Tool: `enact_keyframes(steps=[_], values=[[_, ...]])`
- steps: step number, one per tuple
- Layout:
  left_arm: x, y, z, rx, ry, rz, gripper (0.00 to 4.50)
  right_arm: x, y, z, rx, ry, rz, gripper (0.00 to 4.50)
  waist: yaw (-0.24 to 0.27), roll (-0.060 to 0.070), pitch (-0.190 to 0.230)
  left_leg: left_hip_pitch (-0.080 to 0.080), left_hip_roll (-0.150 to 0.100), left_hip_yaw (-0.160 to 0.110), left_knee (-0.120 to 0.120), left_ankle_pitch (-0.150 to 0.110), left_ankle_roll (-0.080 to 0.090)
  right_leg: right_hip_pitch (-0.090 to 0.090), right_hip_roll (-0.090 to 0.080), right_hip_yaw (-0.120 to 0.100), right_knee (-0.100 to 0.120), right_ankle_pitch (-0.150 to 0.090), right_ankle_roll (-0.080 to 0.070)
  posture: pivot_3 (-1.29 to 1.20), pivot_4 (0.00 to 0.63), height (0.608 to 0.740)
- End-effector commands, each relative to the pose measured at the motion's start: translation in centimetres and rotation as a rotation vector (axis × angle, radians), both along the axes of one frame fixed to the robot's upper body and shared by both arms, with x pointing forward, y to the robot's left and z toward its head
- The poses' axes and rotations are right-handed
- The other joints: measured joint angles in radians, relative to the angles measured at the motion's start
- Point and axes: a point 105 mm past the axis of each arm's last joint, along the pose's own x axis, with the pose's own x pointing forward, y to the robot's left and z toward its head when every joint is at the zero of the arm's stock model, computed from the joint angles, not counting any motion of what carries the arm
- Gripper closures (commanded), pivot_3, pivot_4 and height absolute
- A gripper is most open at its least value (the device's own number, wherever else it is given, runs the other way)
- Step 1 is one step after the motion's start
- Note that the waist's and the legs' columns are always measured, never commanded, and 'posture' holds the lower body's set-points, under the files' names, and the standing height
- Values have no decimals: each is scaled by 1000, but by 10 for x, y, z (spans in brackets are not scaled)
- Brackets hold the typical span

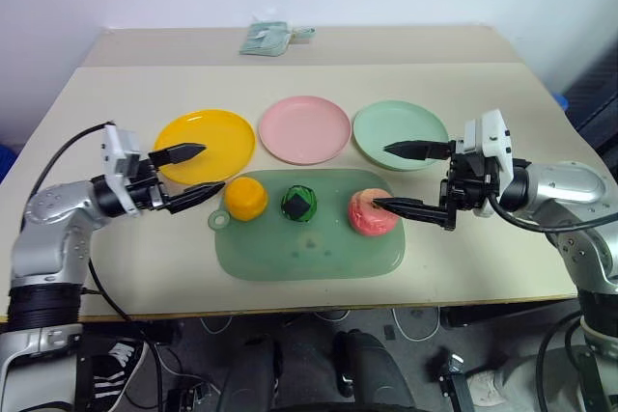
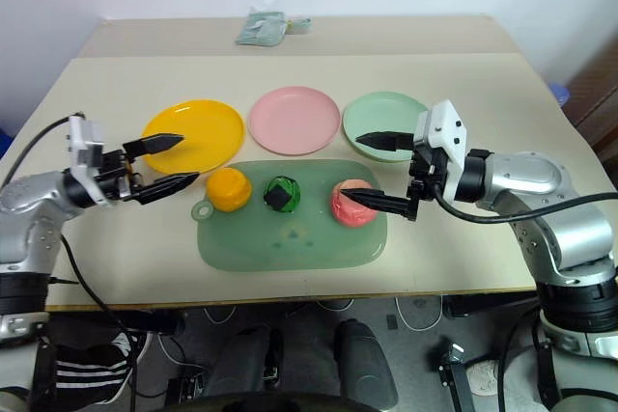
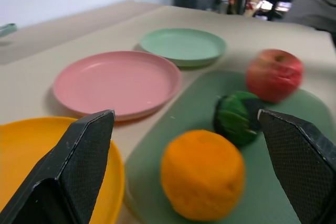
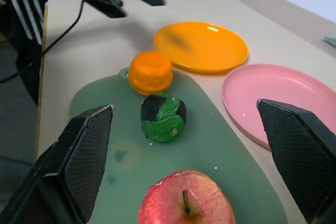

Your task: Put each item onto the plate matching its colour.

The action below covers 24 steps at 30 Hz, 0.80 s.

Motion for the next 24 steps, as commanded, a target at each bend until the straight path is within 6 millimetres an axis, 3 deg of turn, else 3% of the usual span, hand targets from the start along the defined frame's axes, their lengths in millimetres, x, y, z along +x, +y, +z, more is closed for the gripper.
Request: enact_keyframes(steps=[1,6,17,21,24], values=[[5,-6,-5,56,-16,-8,0,-7,13,17,-10,-10,32,30,-3,0,0,0,0,0,0,0,0,0,0,0,0,0,0,0,150,734],[8,-13,-13,87,4,-61,0,-10,24,22,-14,-57,42,30,0,0,0,0,1,-1,-1,0,0,-1,1,0,0,0,0,0,150,734],[21,-35,-55,223,42,-74,0,-12,25,26,-8,-68,28,30,1,0,0,-1,0,-1,0,0,0,0,0,0,0,0,0,0,150,734],[21,-38,-59,193,97,-95,1106,-13,26,27,-7,-86,29,0,0,0,0,-1,0,-1,0,0,0,-1,0,0,0,0,0,0,150,734],[29,-33,-44,142,66,-26,1159,-13,26,28,1,-91,29,0,0,0,0,-1,0,-1,0,0,0,-1,0,0,0,0,0,0,150,734]])
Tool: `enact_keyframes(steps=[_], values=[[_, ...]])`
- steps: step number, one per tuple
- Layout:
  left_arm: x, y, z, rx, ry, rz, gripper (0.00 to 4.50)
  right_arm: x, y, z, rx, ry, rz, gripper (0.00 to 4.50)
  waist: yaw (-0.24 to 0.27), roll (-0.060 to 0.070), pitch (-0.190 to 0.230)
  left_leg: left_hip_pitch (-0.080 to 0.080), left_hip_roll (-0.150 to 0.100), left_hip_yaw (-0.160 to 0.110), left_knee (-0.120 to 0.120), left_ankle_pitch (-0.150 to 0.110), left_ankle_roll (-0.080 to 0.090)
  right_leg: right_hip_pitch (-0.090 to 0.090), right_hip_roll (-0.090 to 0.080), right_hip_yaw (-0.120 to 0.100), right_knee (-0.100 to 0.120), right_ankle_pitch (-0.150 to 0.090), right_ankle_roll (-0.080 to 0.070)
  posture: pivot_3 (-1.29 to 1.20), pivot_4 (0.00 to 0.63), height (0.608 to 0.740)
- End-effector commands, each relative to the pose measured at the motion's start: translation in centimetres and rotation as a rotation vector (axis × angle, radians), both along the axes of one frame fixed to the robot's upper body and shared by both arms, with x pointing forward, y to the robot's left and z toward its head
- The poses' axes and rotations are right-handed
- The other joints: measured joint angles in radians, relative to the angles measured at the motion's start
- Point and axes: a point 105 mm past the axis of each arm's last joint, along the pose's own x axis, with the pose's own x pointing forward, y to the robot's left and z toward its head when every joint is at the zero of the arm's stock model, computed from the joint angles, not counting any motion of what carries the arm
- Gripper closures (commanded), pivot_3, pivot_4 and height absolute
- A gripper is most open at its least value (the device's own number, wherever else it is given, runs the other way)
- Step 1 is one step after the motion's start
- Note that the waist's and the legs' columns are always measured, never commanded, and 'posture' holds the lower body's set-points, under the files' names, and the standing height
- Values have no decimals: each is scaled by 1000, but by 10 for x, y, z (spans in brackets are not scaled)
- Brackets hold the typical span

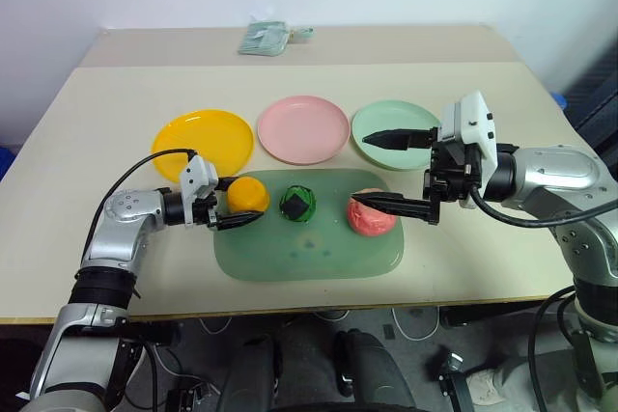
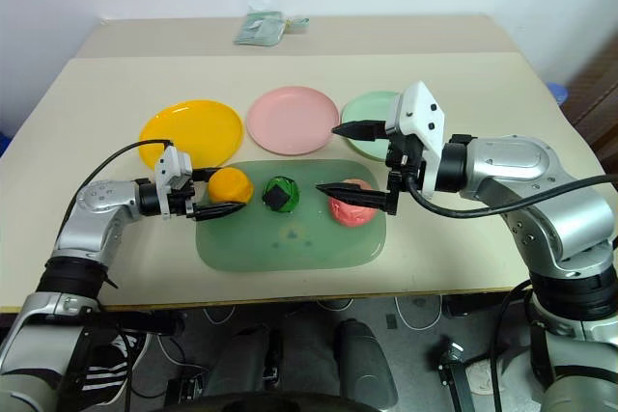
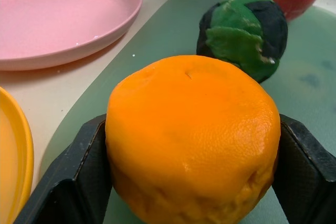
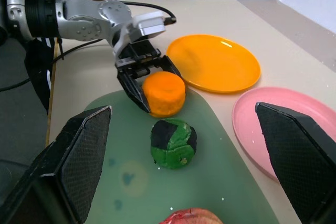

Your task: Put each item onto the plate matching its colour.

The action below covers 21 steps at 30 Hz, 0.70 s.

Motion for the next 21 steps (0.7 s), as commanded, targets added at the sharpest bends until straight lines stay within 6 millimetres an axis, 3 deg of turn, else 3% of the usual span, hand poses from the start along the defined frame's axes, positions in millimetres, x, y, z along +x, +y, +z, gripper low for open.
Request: enact_keyframes(steps=[1,4,9,14,19,21], values=[[13,9,29,-102,-52,89,1159,-4,0,14,24,-65,6,0,0,0,0,0,0,0,0,0,0,0,0,0,0,0,0,0,150,734],[36,26,54,-260,-25,271,1159,2,0,16,41,-84,-18,0,2,0,0,-1,0,-2,1,0,0,0,0,-1,0,0,0,0,150,734],[71,70,84,-267,-194,634,1159,43,1,18,124,-130,-222,0,-5,0,0,0,0,-1,1,0,0,0,0,-1,1,0,1,0,150,734],[83,82,72,-336,-137,785,1159,62,7,8,151,-128,-311,0,1,0,0,-2,0,0,0,0,0,-2,0,-1,1,0,1,0,150,734],[88,84,48,-279,-138,848,1159,62,10,8,164,-127,-309,0,4,-1,0,-5,-2,0,1,0,0,-5,-2,-1,1,1,2,0,150,734],[88,85,49,-302,-135,862,1159,61,8,9,160,-130,-309,0,2,-1,0,-5,-2,0,1,0,0,-5,-2,-1,1,1,2,0,150,734]])
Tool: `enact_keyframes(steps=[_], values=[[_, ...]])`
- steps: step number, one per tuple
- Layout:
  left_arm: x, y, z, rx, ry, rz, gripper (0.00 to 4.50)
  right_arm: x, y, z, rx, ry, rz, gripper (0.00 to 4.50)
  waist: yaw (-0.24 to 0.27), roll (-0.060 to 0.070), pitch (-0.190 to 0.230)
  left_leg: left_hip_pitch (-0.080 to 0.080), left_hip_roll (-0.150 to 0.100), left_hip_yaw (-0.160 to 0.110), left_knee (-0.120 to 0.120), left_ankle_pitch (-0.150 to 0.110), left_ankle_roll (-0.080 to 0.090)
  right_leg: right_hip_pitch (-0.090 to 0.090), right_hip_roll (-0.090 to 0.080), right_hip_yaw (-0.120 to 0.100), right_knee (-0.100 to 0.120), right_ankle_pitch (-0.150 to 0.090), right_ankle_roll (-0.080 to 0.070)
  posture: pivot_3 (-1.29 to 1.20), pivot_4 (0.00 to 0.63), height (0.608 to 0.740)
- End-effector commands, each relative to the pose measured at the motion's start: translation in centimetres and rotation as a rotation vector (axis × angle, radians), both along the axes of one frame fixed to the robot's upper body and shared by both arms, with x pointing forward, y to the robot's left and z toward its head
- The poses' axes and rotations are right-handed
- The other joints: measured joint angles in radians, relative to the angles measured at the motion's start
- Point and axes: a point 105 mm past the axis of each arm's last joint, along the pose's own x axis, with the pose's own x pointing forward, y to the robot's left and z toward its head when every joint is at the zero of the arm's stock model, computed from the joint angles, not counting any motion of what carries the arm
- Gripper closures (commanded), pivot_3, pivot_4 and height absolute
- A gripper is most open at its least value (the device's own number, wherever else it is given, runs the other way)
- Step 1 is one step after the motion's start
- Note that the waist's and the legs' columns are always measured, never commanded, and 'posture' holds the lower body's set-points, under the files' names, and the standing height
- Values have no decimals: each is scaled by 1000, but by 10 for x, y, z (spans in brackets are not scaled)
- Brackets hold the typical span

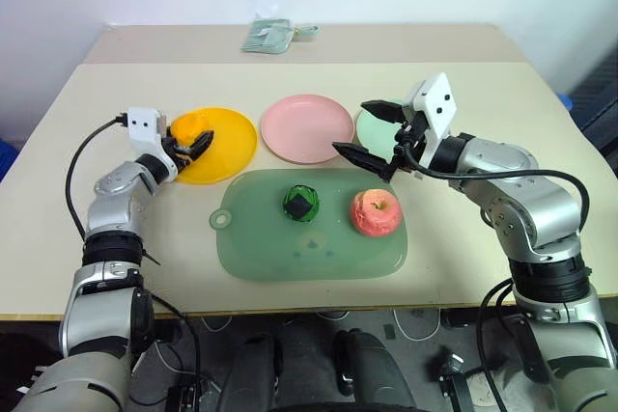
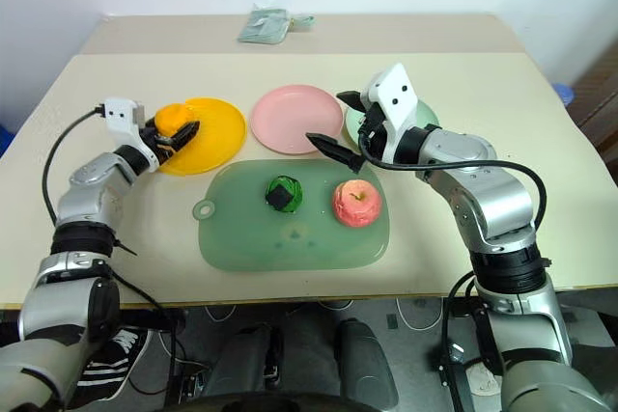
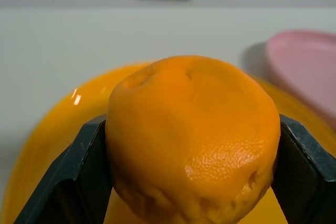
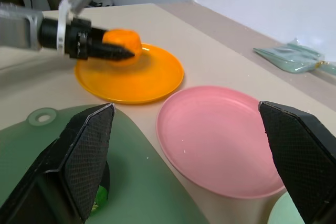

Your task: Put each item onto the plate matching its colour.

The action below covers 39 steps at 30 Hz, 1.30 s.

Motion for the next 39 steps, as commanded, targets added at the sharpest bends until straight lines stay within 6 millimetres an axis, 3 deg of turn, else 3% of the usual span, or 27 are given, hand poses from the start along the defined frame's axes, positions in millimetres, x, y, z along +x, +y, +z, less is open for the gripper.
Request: enact_keyframes(steps=[1,2,3,7,13,17,20,22,26,31,39], values=[[3,1,21,3,-84,9,665,-4,-2,18,12,-74,4,0,-2,0,0,0,0,0,0,0,0,0,0,0,0,0,0,0,150,734],[3,0,19,0,-76,-8,137,-5,-2,18,9,-72,6,0,-2,0,0,0,0,0,0,0,0,0,0,0,0,0,0,0,150,734],[4,0,20,-3,-77,-5,40,-6,-2,18,4,-73,8,0,-2,0,0,0,0,0,0,0,0,0,1,0,0,0,0,0,150,734],[2,-3,29,67,-102,-44,40,-9,-1,17,-4,-71,25,0,-3,0,0,1,1,0,0,0,0,0,1,0,1,0,0,0,150,734],[-12,-21,60,50,-157,-227,40,-17,1,18,6,-56,60,0,-3,0,0,0,1,0,0,0,0,0,1,0,1,0,0,0,150,734],[-47,-53,91,119,-224,-525,40,-27,11,13,-42,-26,120,0,-5,0,0,0,1,0,0,0,0,0,1,1,1,0,0,0,150,734],[-91,-70,88,107,-170,-813,40,-25,26,6,-68,-7,131,0,-13,0,0,1,1,0,0,0,0,0,1,1,1,0,0,0,150,734],[-114,-67,81,69,-47,-928,40,-16,36,-1,-101,-1,98,0,-24,1,0,2,2,2,-1,0,0,0,2,3,1,0,-1,0,150,734],[-139,-66,76,156,43,-1003,40,-22,60,-28,-194,102,153,0,-28,1,0,2,3,0,-1,1,-1,-1,4,3,3,-1,-2,0,150,734],[-142,-59,74,211,-28,-963,40,-32,77,-49,-238,212,217,0,-12,1,0,1,2,1,-1,0,-1,-1,2,2,1,-1,-2,0,150,734],[-143,-51,66,255,-79,-892,40,-12,90,-70,-305,235,177,0,-7,1,0,1,2,1,-1,0,-1,-1,3,2,1,-1,-2,0,150,734]])
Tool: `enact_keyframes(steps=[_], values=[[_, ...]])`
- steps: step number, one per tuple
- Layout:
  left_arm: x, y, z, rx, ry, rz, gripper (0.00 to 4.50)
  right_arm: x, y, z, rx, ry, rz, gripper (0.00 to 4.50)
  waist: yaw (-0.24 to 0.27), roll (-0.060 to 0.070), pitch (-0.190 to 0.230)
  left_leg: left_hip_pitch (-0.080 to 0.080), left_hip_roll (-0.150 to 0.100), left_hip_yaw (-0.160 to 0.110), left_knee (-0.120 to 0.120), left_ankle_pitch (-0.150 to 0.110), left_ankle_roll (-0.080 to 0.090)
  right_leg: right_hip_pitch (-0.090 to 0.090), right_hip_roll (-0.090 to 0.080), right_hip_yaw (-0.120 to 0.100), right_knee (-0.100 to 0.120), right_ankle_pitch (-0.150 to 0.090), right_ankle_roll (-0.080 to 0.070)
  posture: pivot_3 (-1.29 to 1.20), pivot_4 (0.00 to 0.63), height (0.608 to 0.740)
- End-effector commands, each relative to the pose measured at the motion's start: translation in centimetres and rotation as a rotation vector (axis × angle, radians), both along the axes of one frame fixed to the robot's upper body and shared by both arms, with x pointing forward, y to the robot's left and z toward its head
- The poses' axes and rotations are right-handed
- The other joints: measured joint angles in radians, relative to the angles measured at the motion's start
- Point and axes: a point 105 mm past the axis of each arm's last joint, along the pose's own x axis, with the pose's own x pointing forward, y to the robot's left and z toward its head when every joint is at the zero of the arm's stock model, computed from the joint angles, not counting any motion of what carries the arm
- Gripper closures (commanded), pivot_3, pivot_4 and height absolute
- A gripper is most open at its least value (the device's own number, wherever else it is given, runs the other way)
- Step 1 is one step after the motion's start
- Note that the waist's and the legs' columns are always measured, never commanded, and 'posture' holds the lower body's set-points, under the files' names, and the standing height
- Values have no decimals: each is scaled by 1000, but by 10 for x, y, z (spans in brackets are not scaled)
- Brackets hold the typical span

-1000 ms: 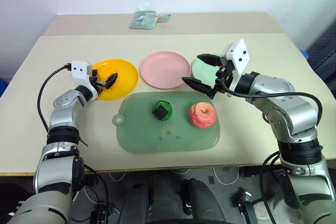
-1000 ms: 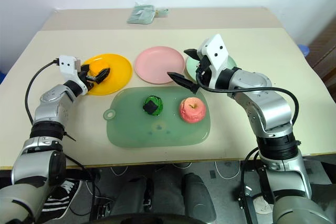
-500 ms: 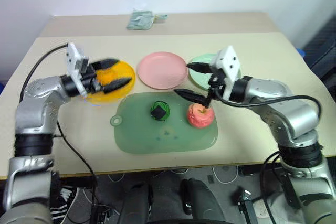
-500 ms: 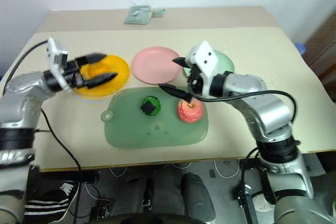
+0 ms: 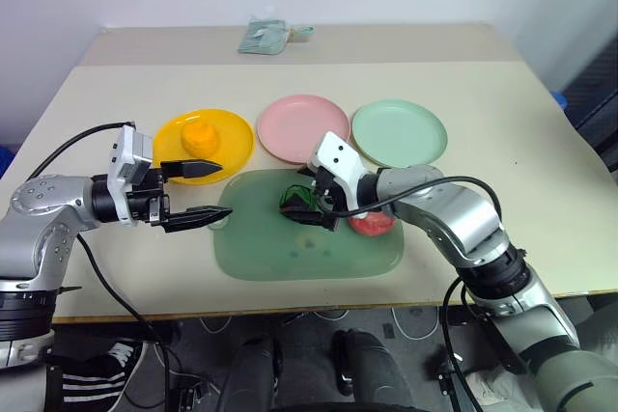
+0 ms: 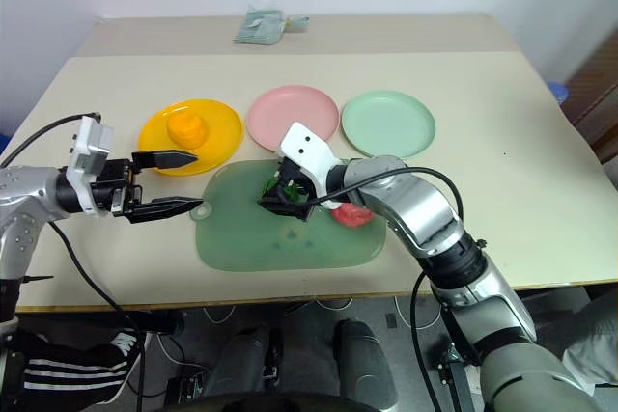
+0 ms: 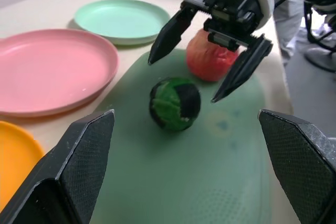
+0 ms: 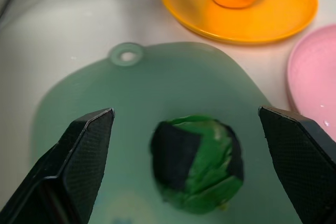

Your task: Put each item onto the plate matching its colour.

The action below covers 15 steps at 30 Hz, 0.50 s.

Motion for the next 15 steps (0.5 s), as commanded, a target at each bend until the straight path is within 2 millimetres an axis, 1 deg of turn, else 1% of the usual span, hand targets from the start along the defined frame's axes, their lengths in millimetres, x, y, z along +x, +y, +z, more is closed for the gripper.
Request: enact_keyframes(steps=[1,3,7,8,10,12,15], values=[[-2,3,10,9,-76,17,40,3,7,0,-24,-39,26,0,1,0,0,0,0,0,0,0,0,0,0,0,0,0,0,0,150,734],[-3,5,9,15,-78,25,40,7,4,-8,-65,-41,23,0,-1,0,0,0,0,0,0,0,0,0,0,0,0,0,0,0,150,734],[-4,6,10,8,-81,30,40,1,-3,-28,-151,-17,64,0,0,0,0,0,0,0,0,0,0,0,-1,0,0,0,0,0,150,734],[-4,7,10,9,-84,33,10,4,-5,-29,-151,-20,49,255,0,0,0,0,0,0,0,0,0,0,0,0,0,0,0,0,150,734],[-4,7,11,4,-89,40,0,6,-4,-23,-119,-25,36,887,-1,0,0,0,0,0,0,0,0,0,0,0,0,0,0,0,150,734],[-3,8,11,0,-91,44,0,8,-1,-10,-64,-39,26,1779,-1,0,0,0,0,0,0,0,0,0,0,0,0,0,0,0,150,734],[-1,8,12,-11,-99,52,0,12,5,16,79,-22,-4,1779,-3,0,0,0,0,0,0,0,0,-1,0,0,0,0,0,0,150,734]])
